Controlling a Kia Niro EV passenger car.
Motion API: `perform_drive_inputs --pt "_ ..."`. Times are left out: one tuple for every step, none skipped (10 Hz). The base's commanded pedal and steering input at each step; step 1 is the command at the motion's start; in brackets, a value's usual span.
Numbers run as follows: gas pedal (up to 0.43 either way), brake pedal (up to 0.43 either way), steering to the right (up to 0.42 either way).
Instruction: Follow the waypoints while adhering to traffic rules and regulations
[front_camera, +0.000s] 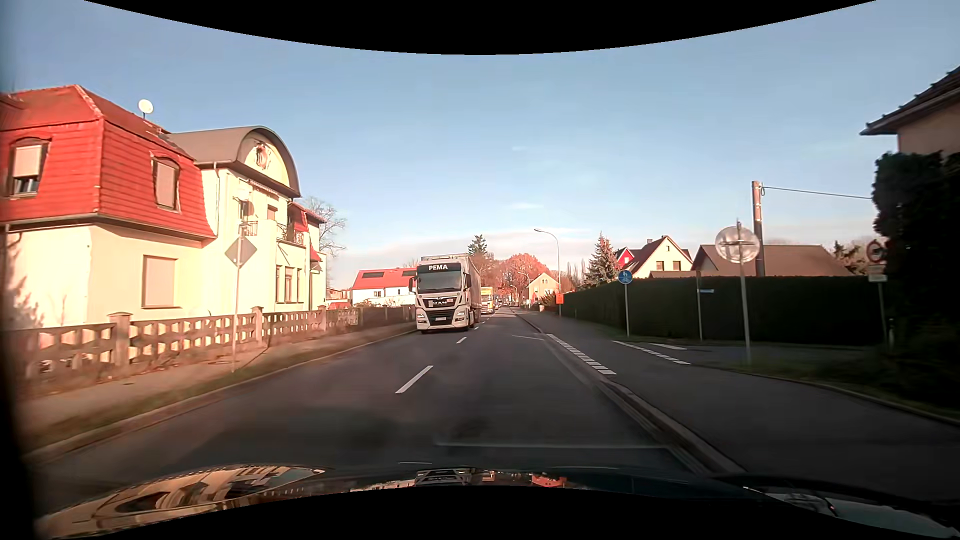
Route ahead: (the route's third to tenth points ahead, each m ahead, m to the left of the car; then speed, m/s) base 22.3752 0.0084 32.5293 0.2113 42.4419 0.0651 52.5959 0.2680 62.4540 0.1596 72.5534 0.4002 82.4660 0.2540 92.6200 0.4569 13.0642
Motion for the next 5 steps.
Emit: perform_drive_inputs --pt "0.098 0.0 -0.002" --pt "0.098 0.0 -0.002" --pt "0.098 0.0 -0.002" --pt "0.098 0.0 -0.002" --pt "0.11 0.0 -0.002"
